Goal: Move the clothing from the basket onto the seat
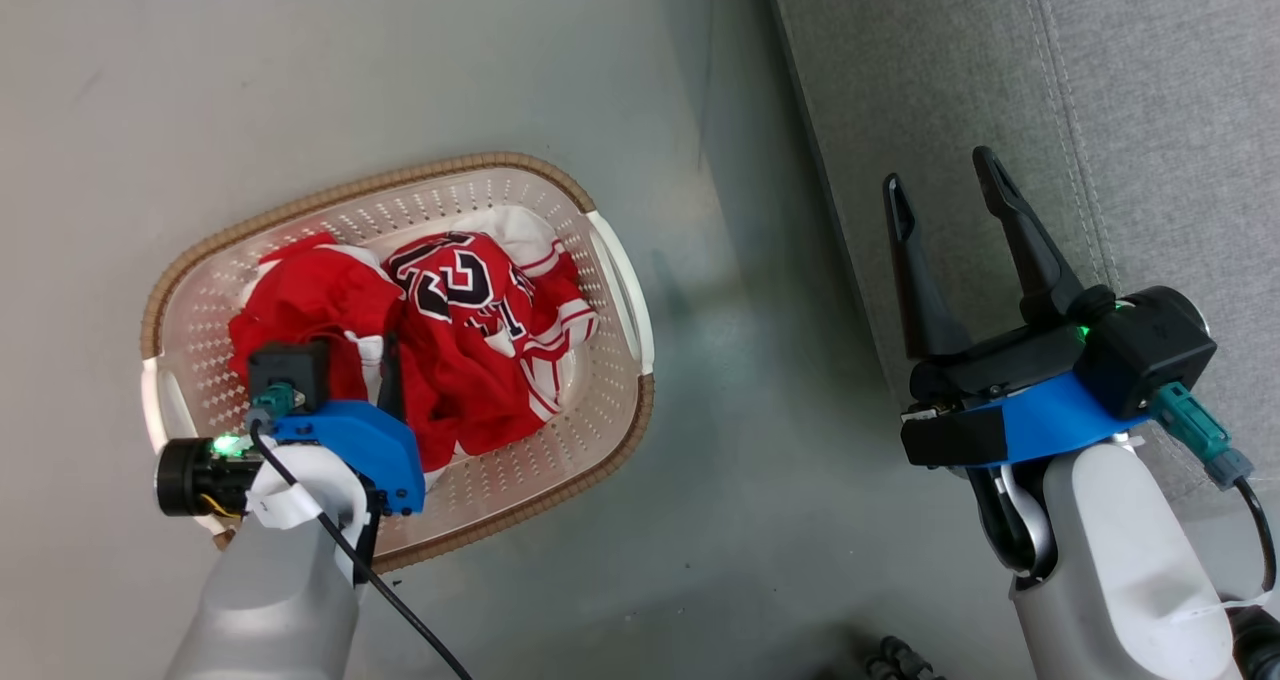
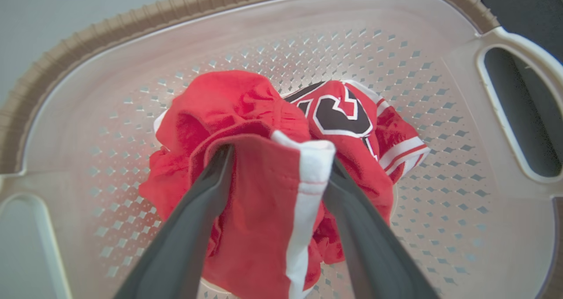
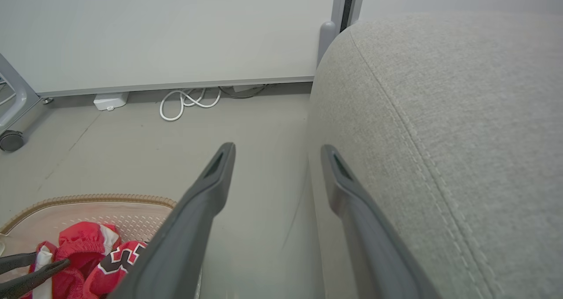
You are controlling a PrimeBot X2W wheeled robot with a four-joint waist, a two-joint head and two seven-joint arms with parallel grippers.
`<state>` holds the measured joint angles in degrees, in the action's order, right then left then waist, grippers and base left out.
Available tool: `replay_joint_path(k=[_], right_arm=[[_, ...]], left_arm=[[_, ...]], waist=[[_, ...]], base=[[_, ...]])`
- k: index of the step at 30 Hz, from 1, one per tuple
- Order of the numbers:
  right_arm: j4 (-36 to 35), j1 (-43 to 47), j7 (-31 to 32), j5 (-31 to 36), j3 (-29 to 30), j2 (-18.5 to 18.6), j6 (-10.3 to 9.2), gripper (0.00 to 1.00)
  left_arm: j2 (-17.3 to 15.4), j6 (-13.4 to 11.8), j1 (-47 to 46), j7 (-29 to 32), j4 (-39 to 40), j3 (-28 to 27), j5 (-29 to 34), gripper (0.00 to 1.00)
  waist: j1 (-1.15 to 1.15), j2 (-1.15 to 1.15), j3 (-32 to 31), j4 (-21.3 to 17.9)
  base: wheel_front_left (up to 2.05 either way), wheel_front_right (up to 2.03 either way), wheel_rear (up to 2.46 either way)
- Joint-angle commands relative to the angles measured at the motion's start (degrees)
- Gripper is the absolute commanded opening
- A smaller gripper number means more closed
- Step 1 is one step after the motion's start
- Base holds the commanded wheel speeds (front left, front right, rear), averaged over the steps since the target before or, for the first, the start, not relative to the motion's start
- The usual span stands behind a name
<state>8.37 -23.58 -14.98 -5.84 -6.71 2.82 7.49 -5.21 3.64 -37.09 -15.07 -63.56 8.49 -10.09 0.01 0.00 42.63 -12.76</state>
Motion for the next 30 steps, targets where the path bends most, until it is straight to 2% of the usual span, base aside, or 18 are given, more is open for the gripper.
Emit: replay_joint_path(k=[1,11,21,22,24,25,26,30], right_arm=[[-0.4,-1.0,-0.3,-0.5,-0.2,0.1,0.01,1.0],[-1.4,-1.7,-0.3,-2.1,-0.7,0.1,0.01,1.0],[-1.6,-3.0,-0.3,-2.8,-0.9,0.1,0.01,1.0],[-1.6,-3.0,-0.3,-2.8,-0.9,0.1,0.01,1.0],[-1.6,-3.1,-0.3,-2.8,-1.0,0.1,0.01,1.0],[-1.6,-3.1,-0.3,-2.9,-1.0,0.1,0.01,1.0],[-1.5,-3.2,-0.3,-2.9,-1.1,0.1,0.01,1.0],[-1.4,-3.4,-0.3,-3.3,-1.4,0.1,0.01,1.0]], left_arm=[[-0.7,-0.8,-1.4,-0.1,-0.1,-0.2,-0.2,1.0],[-1.9,-2.6,-4.3,-0.2,-2.0,-0.8,-0.3,1.0],[-2.8,-2.8,-5.8,-0.2,-2.5,-1.4,-1.0,1.0],[-2.8,-2.7,-5.9,-0.2,-2.6,-1.4,-1.1,0.96],[-2.7,-2.3,-5.7,-0.2,-2.8,-1.5,-1.3,0.22],[-2.8,-2.2,-5.7,-0.2,-3.0,-1.5,-1.4,0.03],[-2.9,-2.0,-5.7,-0.2,-3.0,-1.5,-1.4,0.0],[-3.0,-1.4,-5.8,-0.2,-3.6,-1.4,-1.6,0.0]], waist=[[-0.01,0.0,1.0,-0.4],[-0.01,0.0,4.1,-1.3],[-0.01,0.0,5.4,-1.6],[-0.01,0.0,5.4,-1.6],[-0.01,0.0,5.3,-1.6],[-0.01,0.0,5.3,-1.6],[-0.01,0.0,5.2,-1.6],[-0.01,0.0,5.1,-1.8]], base=[[0.0,0.0,0.0],[0.0,0.0,0.0],[0.0,0.0,0.0],[0.0,0.0,0.0],[0.0,0.0,0.0],[0.0,0.0,0.0],[0.0,0.0,0.0],[0.0,0.0,0.0]])
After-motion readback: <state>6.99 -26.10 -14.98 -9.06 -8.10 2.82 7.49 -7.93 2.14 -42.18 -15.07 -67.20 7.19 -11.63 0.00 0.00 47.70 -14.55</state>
